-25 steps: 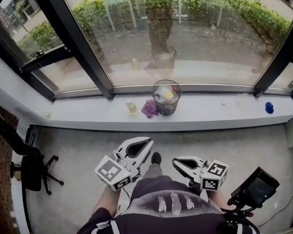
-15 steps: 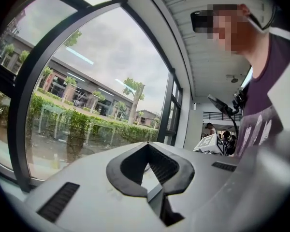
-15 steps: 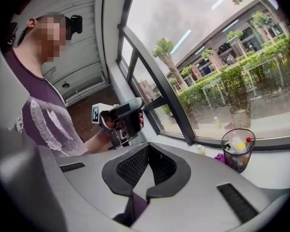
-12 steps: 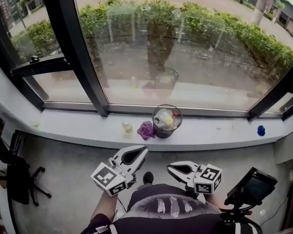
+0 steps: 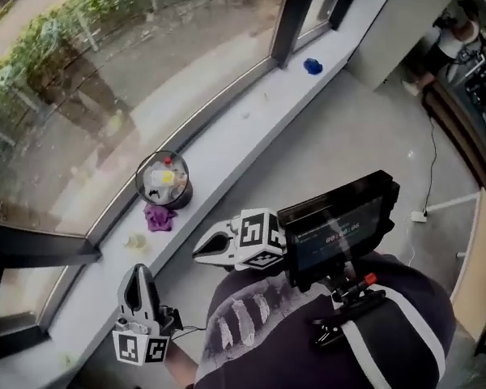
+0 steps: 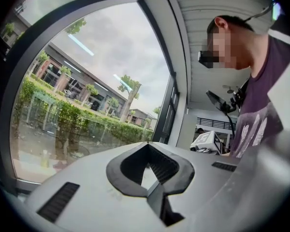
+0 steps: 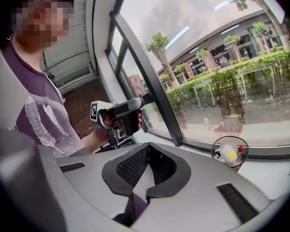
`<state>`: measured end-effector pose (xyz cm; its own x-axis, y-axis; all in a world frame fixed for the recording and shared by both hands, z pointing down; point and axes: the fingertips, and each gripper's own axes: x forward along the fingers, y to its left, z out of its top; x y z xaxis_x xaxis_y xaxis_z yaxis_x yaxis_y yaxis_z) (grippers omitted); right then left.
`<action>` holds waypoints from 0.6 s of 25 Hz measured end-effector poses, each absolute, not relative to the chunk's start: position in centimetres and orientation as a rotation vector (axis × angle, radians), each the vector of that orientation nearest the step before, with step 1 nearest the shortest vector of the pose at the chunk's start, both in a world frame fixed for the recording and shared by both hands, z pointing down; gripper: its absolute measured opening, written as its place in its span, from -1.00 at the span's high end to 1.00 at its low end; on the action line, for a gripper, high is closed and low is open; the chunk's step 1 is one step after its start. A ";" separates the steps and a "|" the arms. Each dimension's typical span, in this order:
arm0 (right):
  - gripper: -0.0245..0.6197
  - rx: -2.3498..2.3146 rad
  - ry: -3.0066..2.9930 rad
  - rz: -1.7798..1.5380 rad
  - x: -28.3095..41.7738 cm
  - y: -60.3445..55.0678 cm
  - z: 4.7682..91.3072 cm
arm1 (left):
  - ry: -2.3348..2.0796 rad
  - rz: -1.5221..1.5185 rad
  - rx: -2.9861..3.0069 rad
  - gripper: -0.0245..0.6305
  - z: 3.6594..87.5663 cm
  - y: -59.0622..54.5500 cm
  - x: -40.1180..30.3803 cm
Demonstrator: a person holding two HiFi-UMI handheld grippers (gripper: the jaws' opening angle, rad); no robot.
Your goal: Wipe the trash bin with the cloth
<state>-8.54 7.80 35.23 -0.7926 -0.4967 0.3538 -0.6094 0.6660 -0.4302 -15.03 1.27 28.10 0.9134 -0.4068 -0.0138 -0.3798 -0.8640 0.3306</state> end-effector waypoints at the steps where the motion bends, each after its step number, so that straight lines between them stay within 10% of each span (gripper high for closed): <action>1: 0.92 0.898 -2.668 0.797 -8.5 7.8 35.2 | -0.561 -0.101 2.754 0.94 28.1 1.1 -14.4; 15: 0.92 1.127 -2.723 0.797 -3.8 4.7 38.4 | -0.123 0.291 2.837 0.94 28.9 0.2 -0.4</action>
<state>-3.83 4.69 38.44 -0.7239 -0.6342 0.2716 -0.6806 0.5918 -0.4319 -0.39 0.21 28.90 0.9761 -0.0548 0.2104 -0.1125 -0.9553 0.2732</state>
